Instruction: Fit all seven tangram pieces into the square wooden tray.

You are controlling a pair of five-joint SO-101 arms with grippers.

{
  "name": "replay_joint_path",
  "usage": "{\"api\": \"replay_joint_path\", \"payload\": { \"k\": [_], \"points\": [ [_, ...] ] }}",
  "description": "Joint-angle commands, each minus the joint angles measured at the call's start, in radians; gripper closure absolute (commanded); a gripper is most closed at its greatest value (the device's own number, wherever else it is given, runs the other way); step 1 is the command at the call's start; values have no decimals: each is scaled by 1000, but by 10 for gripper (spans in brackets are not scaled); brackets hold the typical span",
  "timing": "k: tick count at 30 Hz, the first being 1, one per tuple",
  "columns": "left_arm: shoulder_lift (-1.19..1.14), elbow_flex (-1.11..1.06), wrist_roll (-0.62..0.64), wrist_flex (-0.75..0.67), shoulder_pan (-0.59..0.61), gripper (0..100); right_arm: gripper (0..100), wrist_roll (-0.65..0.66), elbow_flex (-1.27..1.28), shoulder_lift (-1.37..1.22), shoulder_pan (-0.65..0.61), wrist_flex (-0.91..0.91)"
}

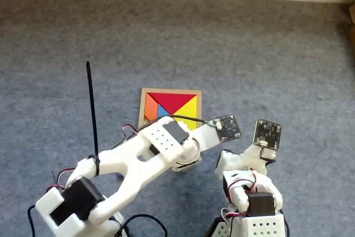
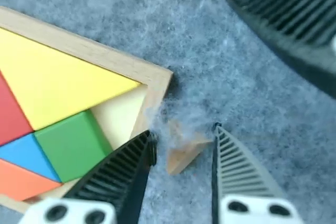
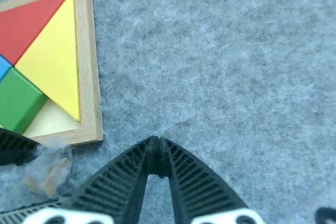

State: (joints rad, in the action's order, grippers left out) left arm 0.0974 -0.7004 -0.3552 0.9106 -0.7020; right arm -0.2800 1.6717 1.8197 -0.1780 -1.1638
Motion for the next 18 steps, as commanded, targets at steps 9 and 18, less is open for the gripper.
{"api": "replay_joint_path", "payload": {
  "k": [9, 18],
  "points": [
    [2, 38, 6, -12, -2, 902, 991, 6, 157, 15, 12, 36],
    [44, 39, 6, -8, -7, 995, 991, 6, 157, 15, 12, 36]
  ]
}}
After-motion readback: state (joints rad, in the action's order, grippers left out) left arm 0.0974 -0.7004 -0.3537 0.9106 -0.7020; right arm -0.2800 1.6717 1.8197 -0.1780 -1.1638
